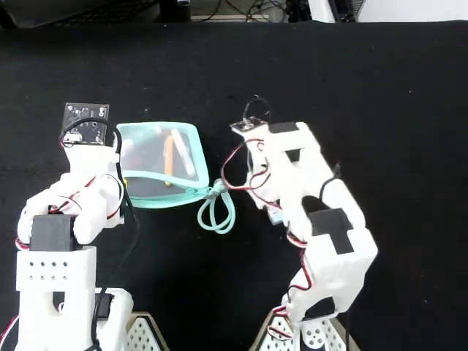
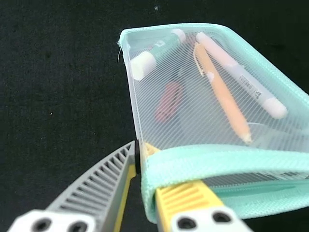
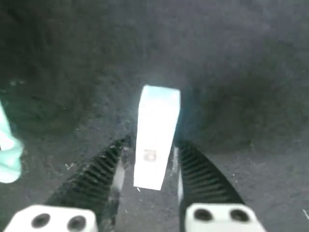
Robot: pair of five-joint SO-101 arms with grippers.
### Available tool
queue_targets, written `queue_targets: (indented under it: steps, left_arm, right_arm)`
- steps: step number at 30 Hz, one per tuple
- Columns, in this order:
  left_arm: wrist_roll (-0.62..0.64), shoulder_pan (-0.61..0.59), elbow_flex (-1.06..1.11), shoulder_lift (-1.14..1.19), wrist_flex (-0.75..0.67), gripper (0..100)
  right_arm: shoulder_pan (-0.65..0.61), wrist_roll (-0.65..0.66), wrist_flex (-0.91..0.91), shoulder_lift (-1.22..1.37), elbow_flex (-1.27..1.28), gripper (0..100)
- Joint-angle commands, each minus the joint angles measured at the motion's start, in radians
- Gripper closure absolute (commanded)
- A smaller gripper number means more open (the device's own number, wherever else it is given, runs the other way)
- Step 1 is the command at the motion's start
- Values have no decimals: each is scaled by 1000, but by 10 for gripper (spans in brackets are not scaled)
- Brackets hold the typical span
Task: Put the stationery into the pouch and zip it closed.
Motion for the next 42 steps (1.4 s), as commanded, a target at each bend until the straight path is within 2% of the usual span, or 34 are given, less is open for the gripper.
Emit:
queue_targets:
  steps: [1,7,12,21,27,32,42]
  left_arm:
    - [-14,1,-4,-5,-17,966]
    - [-12,1,-4,-5,-15,966]
    - [-12,1,-4,-5,-15,966]
    - [-12,2,-2,-5,-15,966]
    - [-11,2,-2,-3,-15,966]
    - [-11,2,-2,-3,-15,966]
    - [-11,2,-2,-3,-14,966]
  right_arm:
    - [-54,0,-77,-51,-22,871]
    - [-11,58,-106,-65,13,871]
    - [49,63,-207,-214,137,871]
    - [-14,55,-339,-438,341,868]
    - [-15,54,-417,-420,369,868]
    - [-15,54,-496,-305,349,868]
    - [-17,54,-407,-165,206,868]
